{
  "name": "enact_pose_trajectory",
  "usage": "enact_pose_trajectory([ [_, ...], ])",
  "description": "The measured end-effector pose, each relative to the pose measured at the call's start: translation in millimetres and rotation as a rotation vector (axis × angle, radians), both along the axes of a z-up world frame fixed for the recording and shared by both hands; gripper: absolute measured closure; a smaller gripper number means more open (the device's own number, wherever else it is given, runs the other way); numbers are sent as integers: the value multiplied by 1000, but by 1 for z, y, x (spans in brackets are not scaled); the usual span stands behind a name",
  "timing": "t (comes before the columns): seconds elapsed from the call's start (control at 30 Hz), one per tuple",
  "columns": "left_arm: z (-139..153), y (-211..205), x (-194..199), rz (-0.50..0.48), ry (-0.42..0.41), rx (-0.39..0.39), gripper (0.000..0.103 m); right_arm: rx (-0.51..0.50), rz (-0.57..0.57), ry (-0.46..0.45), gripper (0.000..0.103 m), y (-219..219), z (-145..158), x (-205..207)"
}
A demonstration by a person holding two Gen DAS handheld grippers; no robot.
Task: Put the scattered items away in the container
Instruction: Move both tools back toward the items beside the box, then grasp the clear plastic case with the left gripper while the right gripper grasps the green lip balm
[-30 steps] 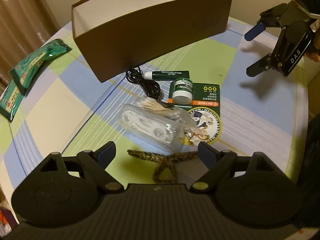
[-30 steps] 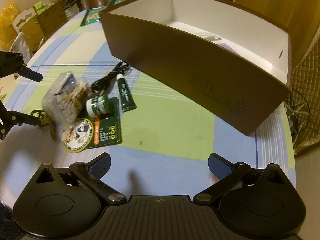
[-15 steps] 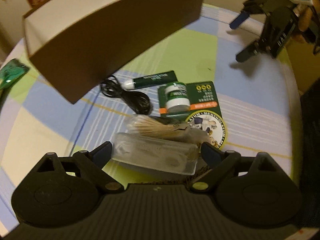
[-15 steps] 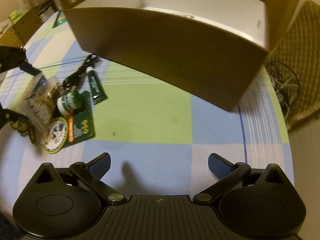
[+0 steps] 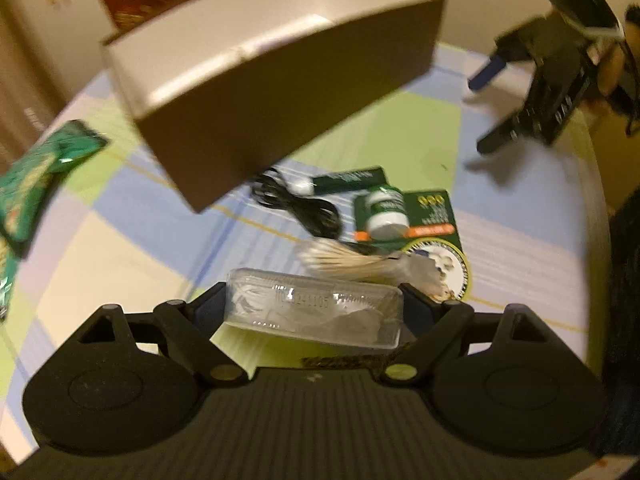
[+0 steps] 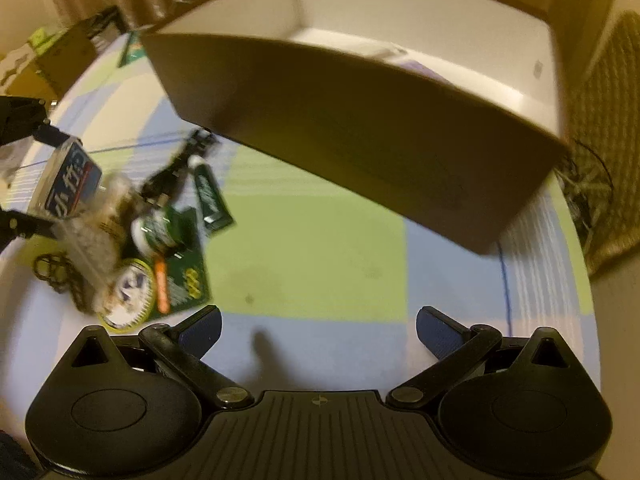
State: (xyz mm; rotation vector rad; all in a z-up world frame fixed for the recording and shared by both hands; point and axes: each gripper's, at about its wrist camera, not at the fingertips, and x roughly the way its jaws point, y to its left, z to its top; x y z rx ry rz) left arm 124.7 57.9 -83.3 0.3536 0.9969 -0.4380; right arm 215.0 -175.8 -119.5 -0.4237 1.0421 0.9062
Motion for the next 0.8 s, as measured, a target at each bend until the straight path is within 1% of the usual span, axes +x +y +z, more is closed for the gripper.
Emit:
enact_pose_trajectory([
  [0.17,20,17,-20,118,-49,5,17,66,79,-24,2,20,6,-9],
  [0.33,28,31,-38,224,-66,-9,17,128,143,-60,4,47,6,-12],
  [0.4,30,37,-44,260,-65,-14,17,146,185,-58,21,60,3,-10],
  [0.47,30,41,-48,288,-61,-20,17,144,226,-48,28,74,-2,-5],
  [0.53,29,45,-52,312,-56,-19,17,151,273,-53,37,87,-5,-2],
  [0.6,28,49,-55,335,-51,-13,17,138,309,-54,53,99,-11,1],
  [0.8,23,58,-61,389,-37,-6,17,98,338,-58,69,123,-25,9],
])
